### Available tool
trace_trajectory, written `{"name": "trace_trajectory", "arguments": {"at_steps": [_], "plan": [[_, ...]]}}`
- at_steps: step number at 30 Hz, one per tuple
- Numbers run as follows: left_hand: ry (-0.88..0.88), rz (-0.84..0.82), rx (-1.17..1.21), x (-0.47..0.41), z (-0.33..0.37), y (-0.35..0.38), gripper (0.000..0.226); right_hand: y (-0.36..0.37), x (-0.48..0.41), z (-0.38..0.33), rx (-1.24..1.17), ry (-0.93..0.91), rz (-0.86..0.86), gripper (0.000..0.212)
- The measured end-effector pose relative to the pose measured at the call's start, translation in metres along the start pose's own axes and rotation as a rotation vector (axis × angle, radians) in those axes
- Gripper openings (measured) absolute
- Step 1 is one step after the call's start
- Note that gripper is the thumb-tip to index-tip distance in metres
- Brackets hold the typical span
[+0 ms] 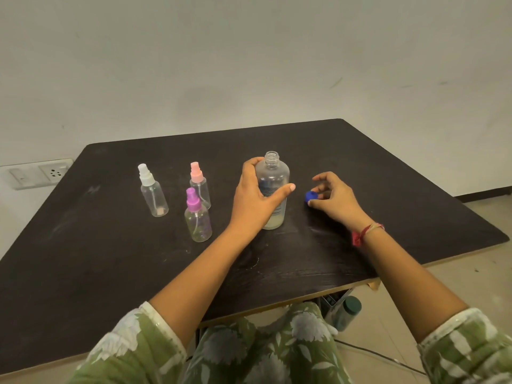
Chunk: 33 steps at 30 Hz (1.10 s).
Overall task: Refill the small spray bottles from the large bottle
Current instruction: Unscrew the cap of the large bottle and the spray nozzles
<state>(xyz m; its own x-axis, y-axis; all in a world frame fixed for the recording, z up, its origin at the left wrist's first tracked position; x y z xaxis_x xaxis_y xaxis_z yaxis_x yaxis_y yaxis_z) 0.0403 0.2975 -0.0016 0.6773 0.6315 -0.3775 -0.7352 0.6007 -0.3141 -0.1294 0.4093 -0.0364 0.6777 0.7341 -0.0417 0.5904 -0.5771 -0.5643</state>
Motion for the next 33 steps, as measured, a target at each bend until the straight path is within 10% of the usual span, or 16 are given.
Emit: {"name": "trace_trajectory", "arguments": {"at_steps": [10,17,24,33], "plan": [[-0.005,-0.01,-0.024,-0.002,-0.002,-0.001,0.081,-0.003,0.002,0.007,0.05,0.053,-0.036,0.072],[0.12,0.142,0.032,0.043,0.018,-0.032,0.081,-0.03,0.076,-0.066,-0.205,-0.433,0.441,0.01],[0.273,0.397,-0.054,0.089,0.026,-0.105,0.044,0.058,0.112,-0.118,-0.278,-0.618,0.08,0.014],[-0.182,0.236,-0.064,0.076,-0.054,-0.123,0.082,0.116,0.09,-0.188,0.078,-0.717,0.089,0.018]]}}
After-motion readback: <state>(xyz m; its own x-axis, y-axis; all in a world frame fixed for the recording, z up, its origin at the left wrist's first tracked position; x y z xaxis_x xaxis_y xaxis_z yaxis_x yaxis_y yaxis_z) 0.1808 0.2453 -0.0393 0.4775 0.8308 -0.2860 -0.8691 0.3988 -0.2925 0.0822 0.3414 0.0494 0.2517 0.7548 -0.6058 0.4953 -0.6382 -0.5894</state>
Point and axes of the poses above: each hand's wrist, its own x-axis away from the middle knuckle, its own y-axis out of the palm, z = x × y, the point moved 7 cm from there along -x, towards the middle knuckle, and after that the axes turned 4 degrees about -z, right-handed, at the moved point
